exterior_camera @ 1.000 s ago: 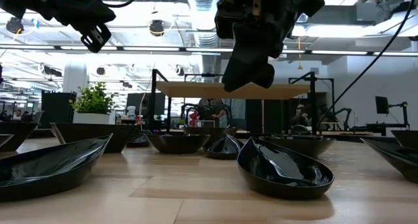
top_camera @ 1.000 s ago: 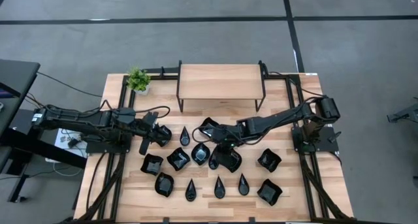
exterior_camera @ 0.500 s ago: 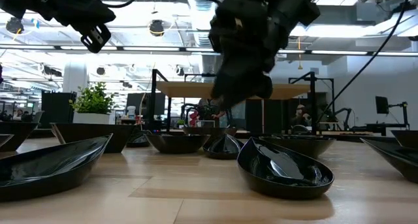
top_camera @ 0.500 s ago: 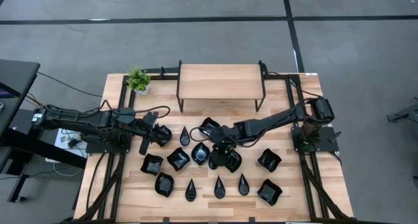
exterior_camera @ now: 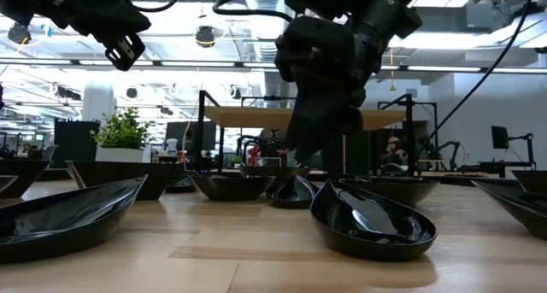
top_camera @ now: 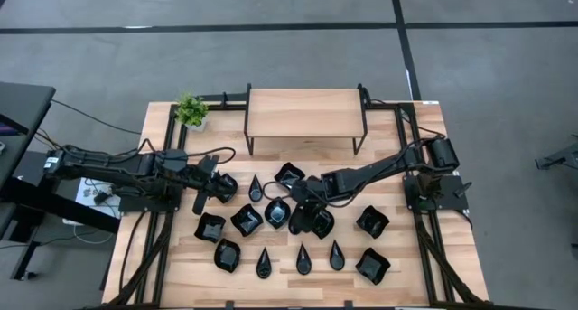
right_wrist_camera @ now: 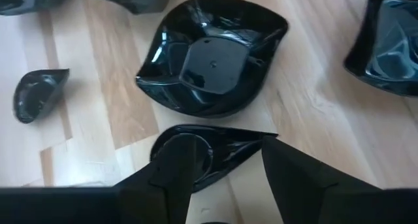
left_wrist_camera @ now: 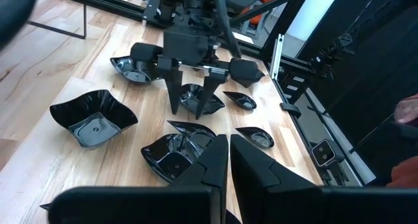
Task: Pick & Place Mini shaped plates
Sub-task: Put the black drop shaped plate on the shelf
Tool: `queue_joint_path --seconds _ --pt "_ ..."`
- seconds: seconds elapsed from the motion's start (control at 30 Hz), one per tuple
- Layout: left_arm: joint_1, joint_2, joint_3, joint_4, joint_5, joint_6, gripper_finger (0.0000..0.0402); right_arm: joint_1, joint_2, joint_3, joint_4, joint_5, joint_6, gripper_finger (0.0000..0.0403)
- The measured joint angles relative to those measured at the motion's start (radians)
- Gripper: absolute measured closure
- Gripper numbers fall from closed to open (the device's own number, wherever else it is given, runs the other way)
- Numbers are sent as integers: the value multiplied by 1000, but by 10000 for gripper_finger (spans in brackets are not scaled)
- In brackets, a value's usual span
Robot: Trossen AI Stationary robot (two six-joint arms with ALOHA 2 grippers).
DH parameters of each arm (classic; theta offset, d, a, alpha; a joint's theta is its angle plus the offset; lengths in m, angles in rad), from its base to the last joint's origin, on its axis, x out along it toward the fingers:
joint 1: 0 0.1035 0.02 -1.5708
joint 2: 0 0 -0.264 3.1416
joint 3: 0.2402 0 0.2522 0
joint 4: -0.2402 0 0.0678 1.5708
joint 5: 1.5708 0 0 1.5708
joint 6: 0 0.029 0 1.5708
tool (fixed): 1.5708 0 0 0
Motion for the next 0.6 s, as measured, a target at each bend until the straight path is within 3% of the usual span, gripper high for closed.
queue_joint_path --seconds 0.6 --pt "0 0 0 0 -5 0 382 4 16 -1 -29 36 19 226"
